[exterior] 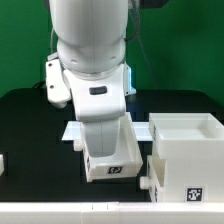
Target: Assemble drawer
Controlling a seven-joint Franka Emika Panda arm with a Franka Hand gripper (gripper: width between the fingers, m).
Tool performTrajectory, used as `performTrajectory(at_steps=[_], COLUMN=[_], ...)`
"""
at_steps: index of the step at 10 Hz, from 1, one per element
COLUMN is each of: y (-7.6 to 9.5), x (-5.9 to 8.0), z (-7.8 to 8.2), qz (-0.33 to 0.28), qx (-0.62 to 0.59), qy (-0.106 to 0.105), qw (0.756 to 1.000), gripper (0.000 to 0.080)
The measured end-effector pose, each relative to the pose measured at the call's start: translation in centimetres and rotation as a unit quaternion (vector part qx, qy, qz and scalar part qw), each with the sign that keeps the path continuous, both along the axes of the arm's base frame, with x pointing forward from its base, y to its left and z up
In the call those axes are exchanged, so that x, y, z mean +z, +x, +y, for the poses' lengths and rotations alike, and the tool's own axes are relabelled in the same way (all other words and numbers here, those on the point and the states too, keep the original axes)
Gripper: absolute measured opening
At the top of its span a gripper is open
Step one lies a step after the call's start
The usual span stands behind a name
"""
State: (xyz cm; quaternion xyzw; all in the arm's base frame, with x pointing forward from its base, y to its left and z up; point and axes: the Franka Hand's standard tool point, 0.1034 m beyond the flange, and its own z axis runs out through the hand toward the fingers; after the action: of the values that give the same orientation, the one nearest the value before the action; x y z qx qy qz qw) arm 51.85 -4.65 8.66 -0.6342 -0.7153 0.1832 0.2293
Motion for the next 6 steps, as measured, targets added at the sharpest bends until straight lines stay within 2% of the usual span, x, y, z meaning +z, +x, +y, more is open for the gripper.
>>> performTrajectory(at_steps=[3, 5, 6], y=[2.3, 3.1, 3.5], x=[0.8, 1.6, 1.4], z=[-1.5, -2.2, -2.3], qz=[-0.098, -0.153, -0.191], qx=[-0.012, -0.013, -0.015], qy=[0.006, 0.004, 0.003], qw=[0.995, 0.988, 0.981], gripper=[0.0038, 0.0038, 0.0038])
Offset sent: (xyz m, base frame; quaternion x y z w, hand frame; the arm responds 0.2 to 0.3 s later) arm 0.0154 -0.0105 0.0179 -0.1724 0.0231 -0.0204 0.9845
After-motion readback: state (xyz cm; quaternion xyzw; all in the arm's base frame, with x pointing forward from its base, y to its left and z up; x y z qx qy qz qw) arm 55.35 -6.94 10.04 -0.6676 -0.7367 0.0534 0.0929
